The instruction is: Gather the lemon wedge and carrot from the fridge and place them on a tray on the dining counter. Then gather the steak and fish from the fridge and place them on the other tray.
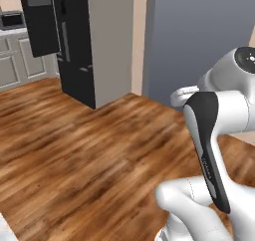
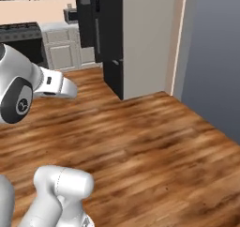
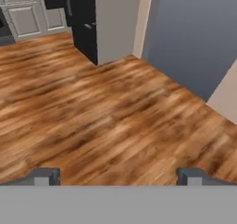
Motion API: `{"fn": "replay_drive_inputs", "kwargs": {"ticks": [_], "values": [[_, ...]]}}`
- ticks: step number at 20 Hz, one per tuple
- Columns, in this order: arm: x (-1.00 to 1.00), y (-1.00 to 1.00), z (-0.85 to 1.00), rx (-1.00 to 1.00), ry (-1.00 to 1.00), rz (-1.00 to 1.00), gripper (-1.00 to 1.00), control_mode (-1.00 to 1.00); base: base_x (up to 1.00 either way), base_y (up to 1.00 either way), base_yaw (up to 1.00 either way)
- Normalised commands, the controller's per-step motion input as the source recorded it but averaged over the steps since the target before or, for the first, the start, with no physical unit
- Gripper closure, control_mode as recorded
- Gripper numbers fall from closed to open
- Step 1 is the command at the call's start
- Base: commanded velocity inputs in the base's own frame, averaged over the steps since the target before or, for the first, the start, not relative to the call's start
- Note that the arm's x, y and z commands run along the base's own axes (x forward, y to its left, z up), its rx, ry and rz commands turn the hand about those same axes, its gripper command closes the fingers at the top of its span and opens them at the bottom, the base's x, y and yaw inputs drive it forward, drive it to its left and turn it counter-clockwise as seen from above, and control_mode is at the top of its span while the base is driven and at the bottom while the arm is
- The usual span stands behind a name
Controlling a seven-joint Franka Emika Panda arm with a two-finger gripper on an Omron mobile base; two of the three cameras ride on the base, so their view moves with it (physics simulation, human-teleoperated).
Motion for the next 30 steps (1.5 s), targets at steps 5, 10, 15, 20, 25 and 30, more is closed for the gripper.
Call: {"fn": "replay_drive_inputs", "kwargs": {"ticks": [5, 10, 15, 20, 25, 30], "values": [[0.0, 0.0, 0.0, 0.0, 0.0, 0.0, -1.0, 1.0, 1.0, 0.11, 0.35], [0.0, 0.0, 0.0, 0.0, 0.0, 0.0, -1.0, 1.0, 1.0, 0.21, 0.28], [0.0, 0.0, 0.0, 0.0, 0.0, 0.0, -1.0, 1.0, 1.0, 0.3, 0.23], [0.0, 0.0, 0.0, 0.0, 0.0, 0.0, -1.0, 1.0, 1.0, 0.31, 0.22], [0.0, 0.0, 0.0, 0.0, 0.0, 0.0, -1.0, 1.0, 1.0, 0.29, 0.17], [0.0, 0.0, 0.0, 0.0, 0.0, 0.0, -1.0, 1.0, 1.0, 0.21, 0.04]]}}
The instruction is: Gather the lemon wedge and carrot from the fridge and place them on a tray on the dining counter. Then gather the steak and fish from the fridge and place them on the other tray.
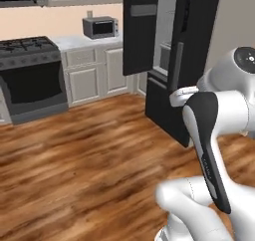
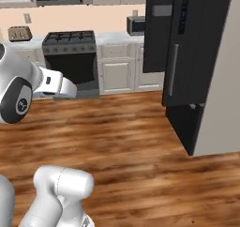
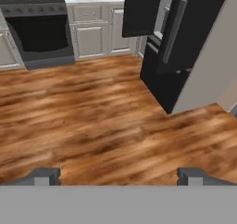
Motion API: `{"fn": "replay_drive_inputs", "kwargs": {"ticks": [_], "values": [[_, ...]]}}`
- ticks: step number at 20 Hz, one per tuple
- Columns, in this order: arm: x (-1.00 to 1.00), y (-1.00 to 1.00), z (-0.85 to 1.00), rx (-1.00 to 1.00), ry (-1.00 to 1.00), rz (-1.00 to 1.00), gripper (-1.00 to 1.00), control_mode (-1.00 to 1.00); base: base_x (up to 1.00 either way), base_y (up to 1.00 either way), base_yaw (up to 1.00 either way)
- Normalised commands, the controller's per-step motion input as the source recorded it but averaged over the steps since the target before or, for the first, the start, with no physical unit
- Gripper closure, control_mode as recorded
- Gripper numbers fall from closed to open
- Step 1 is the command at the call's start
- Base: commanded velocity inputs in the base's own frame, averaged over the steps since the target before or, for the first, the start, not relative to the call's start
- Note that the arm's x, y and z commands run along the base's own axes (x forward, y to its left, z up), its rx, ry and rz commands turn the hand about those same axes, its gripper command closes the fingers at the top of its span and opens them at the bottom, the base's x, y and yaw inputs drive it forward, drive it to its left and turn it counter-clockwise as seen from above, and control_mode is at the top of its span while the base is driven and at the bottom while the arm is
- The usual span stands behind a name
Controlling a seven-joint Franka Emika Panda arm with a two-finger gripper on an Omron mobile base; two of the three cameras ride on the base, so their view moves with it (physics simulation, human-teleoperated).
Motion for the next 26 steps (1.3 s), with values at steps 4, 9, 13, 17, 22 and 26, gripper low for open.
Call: {"fn": "replay_drive_inputs", "kwargs": {"ticks": [4, 9, 13, 17, 22, 26], "values": [[0.0, 0.0, 0.0, 0.0, 0.0, 0.0, -1.0, 1.0, 0.98, 0.34, -0.47], [0.0, 0.0, 0.0, 0.0, 0.0, 0.0, -1.0, 1.0, 0.85, 0.85, -0.73], [0.0, 0.0, 0.0, 0.0, 0.0, 0.0, -1.0, 1.0, 0.88, 1.0, -0.64], [0.0, 0.0, 0.0, 0.0, 0.0, 0.0, -1.0, 1.0, 0.79, 1.0, -0.59], [0.0, 0.0, 0.0, 0.0, 0.0, 0.0, -1.0, 1.0, 0.45, 1.0, -0.51], [0.0, 0.0, 0.0, 0.0, 0.0, 0.0, -1.0, 1.0, 0.43, 1.0, -0.51]]}}
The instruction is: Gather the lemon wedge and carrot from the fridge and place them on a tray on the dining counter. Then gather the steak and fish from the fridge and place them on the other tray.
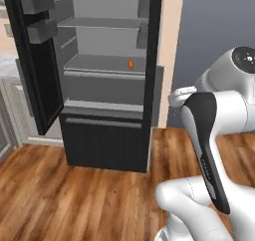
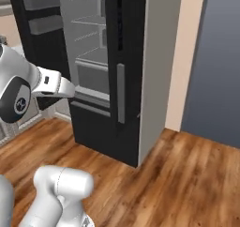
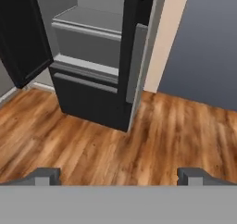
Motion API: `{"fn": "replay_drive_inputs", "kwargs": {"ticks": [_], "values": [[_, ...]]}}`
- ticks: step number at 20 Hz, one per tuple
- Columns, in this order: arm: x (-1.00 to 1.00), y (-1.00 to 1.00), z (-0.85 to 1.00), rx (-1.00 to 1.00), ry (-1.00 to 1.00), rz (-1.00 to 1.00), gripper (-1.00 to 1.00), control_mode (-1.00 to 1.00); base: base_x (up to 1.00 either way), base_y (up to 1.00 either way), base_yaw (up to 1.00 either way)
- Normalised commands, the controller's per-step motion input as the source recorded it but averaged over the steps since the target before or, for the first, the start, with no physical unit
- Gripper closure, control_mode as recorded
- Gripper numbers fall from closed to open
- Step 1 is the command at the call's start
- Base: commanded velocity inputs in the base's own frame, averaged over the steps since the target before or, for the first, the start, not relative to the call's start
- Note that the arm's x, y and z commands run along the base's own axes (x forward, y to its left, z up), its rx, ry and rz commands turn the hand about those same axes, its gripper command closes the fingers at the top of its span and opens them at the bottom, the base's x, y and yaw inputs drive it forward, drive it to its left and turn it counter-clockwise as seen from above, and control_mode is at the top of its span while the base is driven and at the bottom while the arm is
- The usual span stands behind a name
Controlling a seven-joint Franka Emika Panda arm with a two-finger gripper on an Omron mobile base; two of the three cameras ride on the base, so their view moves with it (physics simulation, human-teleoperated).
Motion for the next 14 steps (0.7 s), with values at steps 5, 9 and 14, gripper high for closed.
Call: {"fn": "replay_drive_inputs", "kwargs": {"ticks": [5, 9, 14], "values": [[0.0, 0.0, 0.0, 0.0, 0.0, 0.0, -1.0, 1.0, 0.37, 1.0, -0.46], [0.0, 0.0, 0.0, 0.0, 0.0, 0.0, -1.0, 1.0, 0.59, 1.0, -0.43], [0.0, 0.0, 0.0, 0.0, 0.0, 0.0, -1.0, 1.0, 0.91, 1.0, -0.33]]}}
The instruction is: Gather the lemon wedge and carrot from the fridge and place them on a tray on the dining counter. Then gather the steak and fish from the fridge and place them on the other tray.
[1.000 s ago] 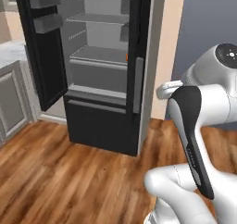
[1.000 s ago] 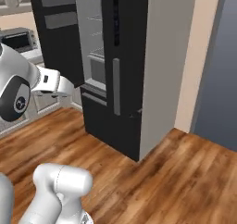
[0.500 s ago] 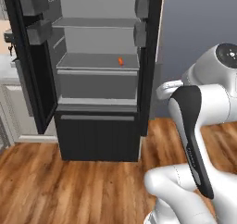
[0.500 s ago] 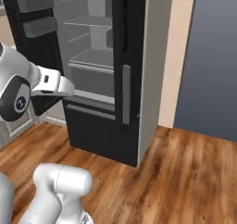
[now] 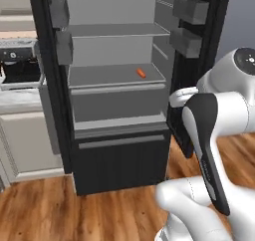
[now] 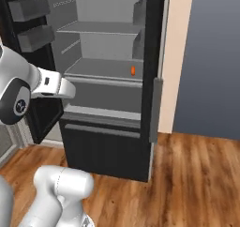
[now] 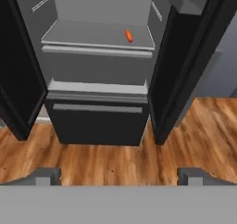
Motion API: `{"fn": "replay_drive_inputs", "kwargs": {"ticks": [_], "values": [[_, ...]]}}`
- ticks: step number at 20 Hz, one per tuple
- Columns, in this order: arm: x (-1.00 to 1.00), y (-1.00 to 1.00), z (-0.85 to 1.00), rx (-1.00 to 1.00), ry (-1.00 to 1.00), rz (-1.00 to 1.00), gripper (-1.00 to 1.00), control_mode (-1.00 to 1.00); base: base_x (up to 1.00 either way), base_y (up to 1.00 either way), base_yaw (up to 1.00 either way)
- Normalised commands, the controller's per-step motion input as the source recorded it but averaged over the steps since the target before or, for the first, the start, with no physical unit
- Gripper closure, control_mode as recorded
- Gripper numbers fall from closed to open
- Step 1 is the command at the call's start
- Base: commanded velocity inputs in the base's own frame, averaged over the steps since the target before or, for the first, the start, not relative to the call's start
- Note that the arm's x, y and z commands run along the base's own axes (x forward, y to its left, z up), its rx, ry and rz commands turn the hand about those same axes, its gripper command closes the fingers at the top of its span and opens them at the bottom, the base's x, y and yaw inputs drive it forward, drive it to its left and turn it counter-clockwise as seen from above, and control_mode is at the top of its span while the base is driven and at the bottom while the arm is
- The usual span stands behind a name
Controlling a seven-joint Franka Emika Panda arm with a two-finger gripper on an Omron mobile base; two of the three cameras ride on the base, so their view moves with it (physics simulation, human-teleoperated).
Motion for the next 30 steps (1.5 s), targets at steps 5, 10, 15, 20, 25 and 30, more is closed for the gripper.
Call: {"fn": "replay_drive_inputs", "kwargs": {"ticks": [5, 10, 15, 20, 25, 30], "values": [[0.0, 0.0, 0.0, 0.0, 0.0, 0.0, -1.0, 1.0, 1.0, 0.6, -0.17], [0.0, 0.0, 0.0, 0.0, 0.0, 0.0, -1.0, 1.0, 1.0, -0.42, -0.12], [0.0, 0.0, 0.0, 0.0, 0.0, 0.0, -1.0, 1.0, 1.0, -0.12, -0.08], [0.0, 0.0, 0.0, 0.0, 0.0, 0.0, -1.0, 1.0, 0.54, 0.0, -0.03], [0.02, 0.0, -0.2, -0.04, 0.03, 0.0, -1.0, -1.0, 0.0, 0.0, 0.0], [0.53, -0.01, -1.0, -0.27, 0.11, 0.0, -1.0, -1.0, 0.0, 0.0, 0.0]]}}
